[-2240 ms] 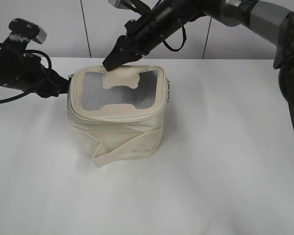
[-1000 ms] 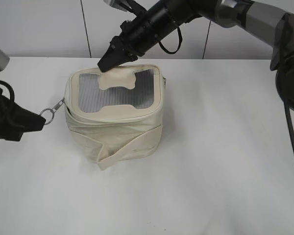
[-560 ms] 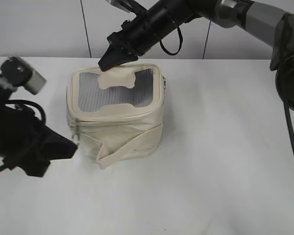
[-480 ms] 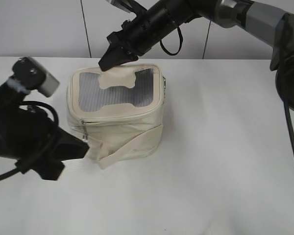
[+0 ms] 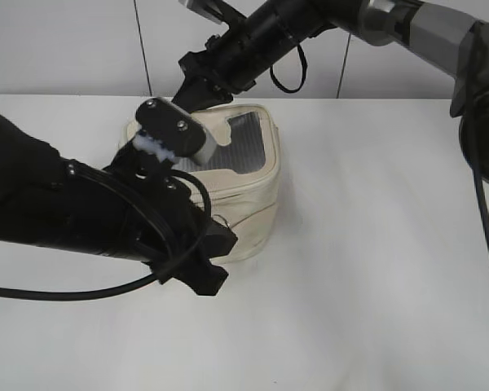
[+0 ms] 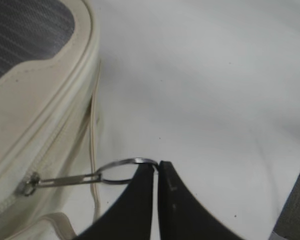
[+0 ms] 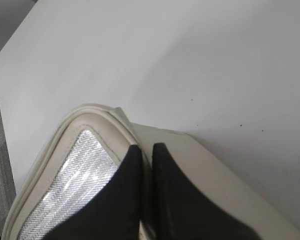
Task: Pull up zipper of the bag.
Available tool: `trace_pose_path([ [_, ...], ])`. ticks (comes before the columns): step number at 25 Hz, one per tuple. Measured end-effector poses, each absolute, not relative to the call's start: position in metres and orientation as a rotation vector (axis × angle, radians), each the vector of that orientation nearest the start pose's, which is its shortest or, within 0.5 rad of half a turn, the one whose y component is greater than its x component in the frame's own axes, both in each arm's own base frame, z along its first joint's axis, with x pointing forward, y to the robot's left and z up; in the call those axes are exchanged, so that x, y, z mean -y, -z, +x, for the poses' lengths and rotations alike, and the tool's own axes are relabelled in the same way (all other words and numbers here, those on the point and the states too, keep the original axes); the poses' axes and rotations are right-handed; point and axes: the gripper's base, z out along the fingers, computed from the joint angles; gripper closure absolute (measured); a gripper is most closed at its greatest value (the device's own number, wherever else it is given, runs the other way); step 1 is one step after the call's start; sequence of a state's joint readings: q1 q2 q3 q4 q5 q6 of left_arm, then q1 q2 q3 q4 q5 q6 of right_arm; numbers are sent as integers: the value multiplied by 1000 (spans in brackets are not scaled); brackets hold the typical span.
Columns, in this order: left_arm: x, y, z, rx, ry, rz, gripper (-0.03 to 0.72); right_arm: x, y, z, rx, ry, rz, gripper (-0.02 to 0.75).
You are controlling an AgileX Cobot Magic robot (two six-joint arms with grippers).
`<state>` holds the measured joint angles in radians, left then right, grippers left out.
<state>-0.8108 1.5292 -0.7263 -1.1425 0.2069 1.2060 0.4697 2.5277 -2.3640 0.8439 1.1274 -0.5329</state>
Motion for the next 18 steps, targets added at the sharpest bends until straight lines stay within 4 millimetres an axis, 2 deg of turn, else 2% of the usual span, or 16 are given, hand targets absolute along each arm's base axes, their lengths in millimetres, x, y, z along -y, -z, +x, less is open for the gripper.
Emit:
trace_pose_path([
  [2,223,-194,189,-2173,581,1111,676,-298,-199,453,-2377,-1098,-956,705],
  [4,220,-193,191,-2213,618,1081,642,-298,-199,453,-2381,-1094,-953,668],
  [7,211,-198,188,-2266,743,1114,508,-290,-201,459,-2384,-1083,-917,479],
  [9,199,-207,190,-2277,803,1116,408,-278,-206,465,-2391,-1066,-897,394],
  [11,179,-220,196,-2285,823,1048,349,-257,-215,473,-2409,-1019,-852,376],
  [14,147,-239,211,-2270,779,902,324,-216,-232,485,-2446,-964,-765,387],
  [16,131,-253,228,-2245,738,818,319,-186,-239,493,-2465,-939,-676,396],
  [18,122,-266,252,-2223,706,778,317,-159,-236,496,-2503,-932,-600,413],
])
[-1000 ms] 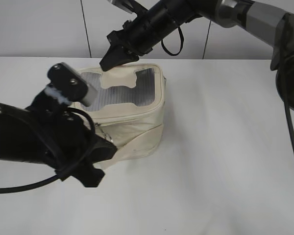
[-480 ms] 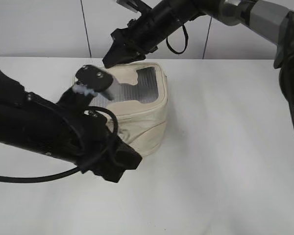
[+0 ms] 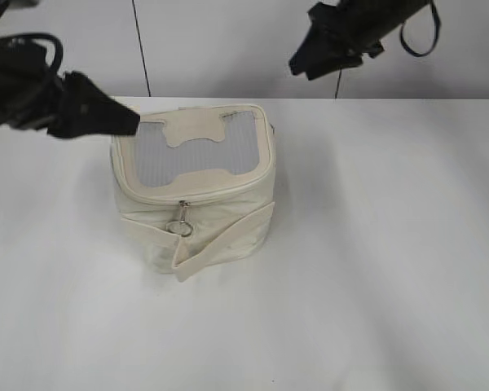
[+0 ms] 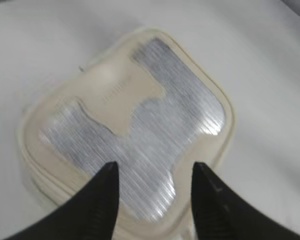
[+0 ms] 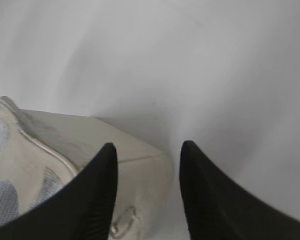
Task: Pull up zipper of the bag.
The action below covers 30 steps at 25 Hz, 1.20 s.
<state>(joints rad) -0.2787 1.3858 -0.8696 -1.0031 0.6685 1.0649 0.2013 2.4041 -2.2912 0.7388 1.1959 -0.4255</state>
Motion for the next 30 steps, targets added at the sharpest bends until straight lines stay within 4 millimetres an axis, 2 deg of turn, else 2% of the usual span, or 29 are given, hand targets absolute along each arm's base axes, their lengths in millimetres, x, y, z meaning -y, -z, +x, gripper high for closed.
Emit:
trace_pose_path([
  [2,124,-277,280,-2197,681,799,317,-135,-225,492,-2540,-950,-539,435],
  [3,128,-274,295,-2206,687,819,316,-127,-213,486,-2552,-960,-517,442],
  [4,133,-273,311,-2206,697,838,316,-120,-211,480,-2532,-966,-486,446],
  [6,144,-272,340,-2198,734,887,313,-110,-192,455,-2508,-956,-446,452],
  [8,154,-263,366,-2204,780,936,298,-105,-185,430,-2412,-908,-378,452],
  [10,163,-258,386,-2195,830,992,270,-102,-170,400,-2334,-892,-402,448],
  [12,175,-254,401,-2175,862,1053,257,-102,-159,382,-2262,-919,-395,410],
  [14,188,-248,408,-2163,885,1128,252,-101,-146,368,-2244,-926,-411,344],
  [17,203,-238,413,-2162,883,1220,251,-100,-140,362,-2221,-907,-462,267],
  [22,210,-223,413,-2189,837,1306,251,-102,-141,361,-2181,-906,-518,247],
  [26,209,-220,416,-2191,808,1304,257,-103,-142,360,-2158,-917,-547,243],
  [28,209,-219,415,-2193,795,1319,321,-105,-142,360,-2148,-908,-575,244],
  [30,210,-218,414,-2194,781,1339,457,-112,-142,358,-2133,-891,-629,244],
])
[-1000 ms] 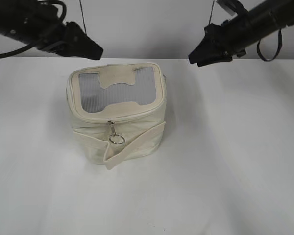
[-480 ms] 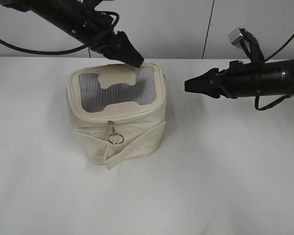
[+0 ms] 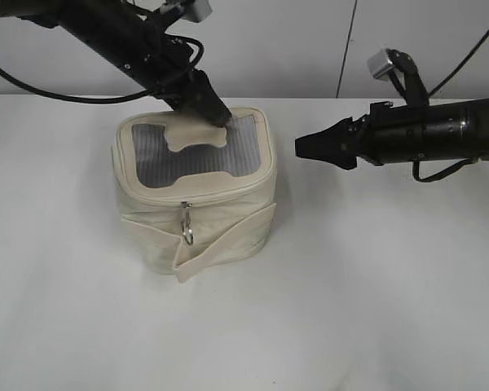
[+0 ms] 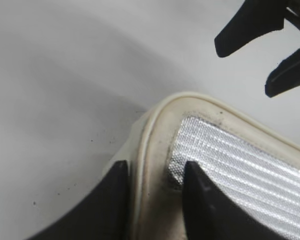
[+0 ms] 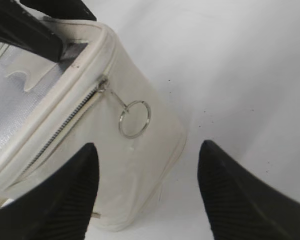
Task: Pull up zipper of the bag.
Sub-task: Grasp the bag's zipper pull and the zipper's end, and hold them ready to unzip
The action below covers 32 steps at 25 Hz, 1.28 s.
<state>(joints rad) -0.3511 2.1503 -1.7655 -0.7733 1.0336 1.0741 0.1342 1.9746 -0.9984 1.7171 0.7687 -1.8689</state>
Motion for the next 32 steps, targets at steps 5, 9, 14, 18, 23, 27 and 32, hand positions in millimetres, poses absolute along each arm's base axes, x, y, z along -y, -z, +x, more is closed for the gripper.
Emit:
trace_pose_path([
  [5,210,-217,414,-2199,770,1348,629,-131,-136,354,-2146,-777,-739,244],
  [9,210,-216,414,-2200,769,1349,630,-141,-132,352,-2171,-684,-765,244],
  [14,210,-216,415,-2200,768,1348,630,-154,-132,350,-2138,-634,-823,244],
  [18,210,-216,415,-2206,769,1342,636,-155,-124,351,-2146,-620,-839,244],
  [23,210,-216,414,-2207,771,1342,636,-158,-110,357,-2163,-635,-843,245],
  [27,210,-216,414,-2209,771,1340,636,-161,-109,365,-2149,-639,-842,271],
  [32,210,-216,414,-2209,771,1340,638,-165,-118,375,-2103,-639,-844,283],
])
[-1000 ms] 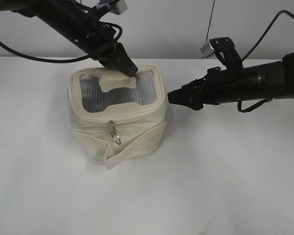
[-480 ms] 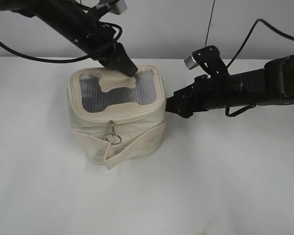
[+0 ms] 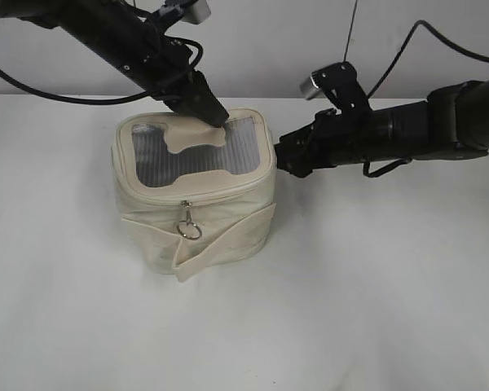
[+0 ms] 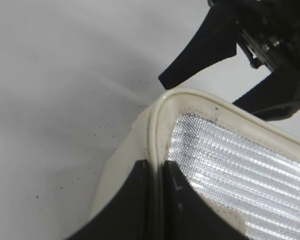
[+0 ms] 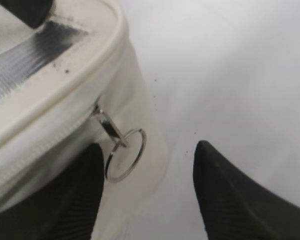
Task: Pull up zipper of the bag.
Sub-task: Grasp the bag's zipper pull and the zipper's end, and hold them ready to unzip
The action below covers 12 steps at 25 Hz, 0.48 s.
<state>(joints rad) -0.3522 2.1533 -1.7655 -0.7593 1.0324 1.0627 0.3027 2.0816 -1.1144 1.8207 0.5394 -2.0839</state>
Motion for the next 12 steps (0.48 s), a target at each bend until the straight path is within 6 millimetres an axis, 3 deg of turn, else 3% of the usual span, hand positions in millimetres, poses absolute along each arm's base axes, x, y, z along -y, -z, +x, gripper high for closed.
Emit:
trace_pose_path([
  [6,210,-216,414,-2209,771,1339,638,-169,-116,383,-2095,-654,-832,309],
  [10,210,-216,414,-2209,770,1340,638,-176,-110,384,-2096,-676,-844,398],
  [12,209,-216,415,-2211,768,1340,638,-180,-111,385,-2090,-673,-851,494],
])
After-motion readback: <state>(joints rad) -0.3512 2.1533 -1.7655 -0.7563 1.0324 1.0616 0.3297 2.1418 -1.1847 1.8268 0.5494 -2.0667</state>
